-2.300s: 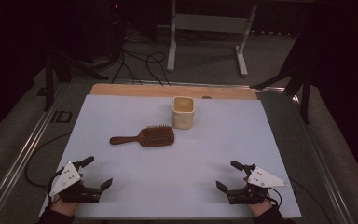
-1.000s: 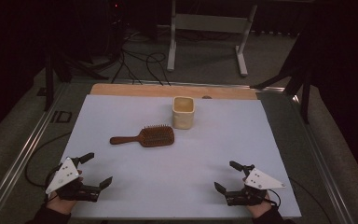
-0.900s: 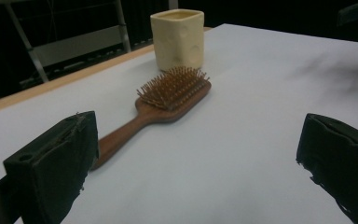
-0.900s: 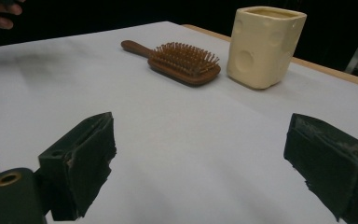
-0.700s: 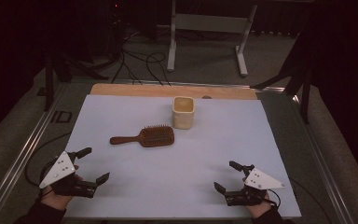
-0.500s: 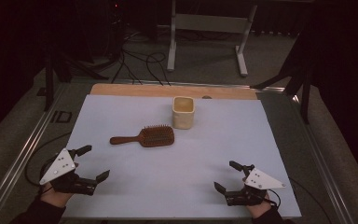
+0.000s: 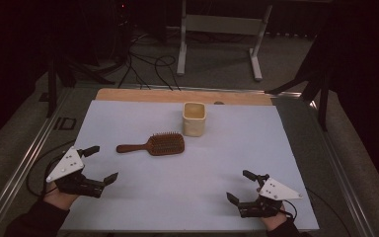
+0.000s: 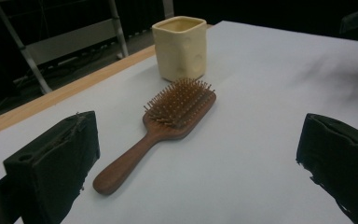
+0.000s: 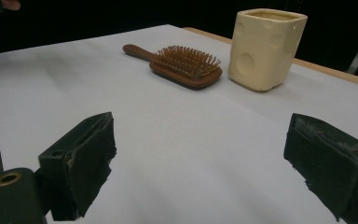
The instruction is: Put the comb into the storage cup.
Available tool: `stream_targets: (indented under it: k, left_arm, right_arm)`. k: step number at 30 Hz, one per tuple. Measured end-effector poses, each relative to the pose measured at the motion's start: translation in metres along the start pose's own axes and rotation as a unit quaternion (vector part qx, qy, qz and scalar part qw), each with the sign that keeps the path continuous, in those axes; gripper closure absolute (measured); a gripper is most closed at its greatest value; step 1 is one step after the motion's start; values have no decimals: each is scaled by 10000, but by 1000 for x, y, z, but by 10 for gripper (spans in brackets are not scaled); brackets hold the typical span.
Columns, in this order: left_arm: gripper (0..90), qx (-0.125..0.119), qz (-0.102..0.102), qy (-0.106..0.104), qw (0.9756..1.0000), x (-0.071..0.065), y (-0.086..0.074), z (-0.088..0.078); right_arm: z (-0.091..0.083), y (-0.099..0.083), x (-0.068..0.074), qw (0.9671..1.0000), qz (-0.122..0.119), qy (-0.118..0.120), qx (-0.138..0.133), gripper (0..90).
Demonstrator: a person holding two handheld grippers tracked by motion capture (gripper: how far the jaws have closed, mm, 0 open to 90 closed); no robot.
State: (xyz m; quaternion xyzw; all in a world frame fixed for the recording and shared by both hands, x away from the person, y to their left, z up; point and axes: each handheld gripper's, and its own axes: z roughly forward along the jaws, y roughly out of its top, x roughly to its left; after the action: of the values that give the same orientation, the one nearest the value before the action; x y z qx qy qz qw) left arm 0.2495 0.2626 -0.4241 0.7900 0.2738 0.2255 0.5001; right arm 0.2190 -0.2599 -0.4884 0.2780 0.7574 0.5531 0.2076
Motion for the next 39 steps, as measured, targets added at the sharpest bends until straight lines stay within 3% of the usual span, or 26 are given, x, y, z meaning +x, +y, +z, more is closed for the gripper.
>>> stream_targets:
  k: [24, 28, 36, 39]
  left_arm:
    - [0, 254, -24, -3, 9997, 26, 25, 27]
    - [0, 449, -26, 40, 9990, 34, 29, 40]
    - [0, 689, -234, 80, 9973, 48, 33, 56]
    - [1, 765, -184, 137, 9968, 51, 33, 61]
  right_arm:
    - [1, 0, 1, 10000, 38, 59, -24, 85]
    - [1, 0, 1, 10000, 35, 64, -27, 85]
    - [1, 0, 1, 10000, 45, 78, -27, 86]
    - [1, 0, 1, 10000, 31, 83, -31, 86]
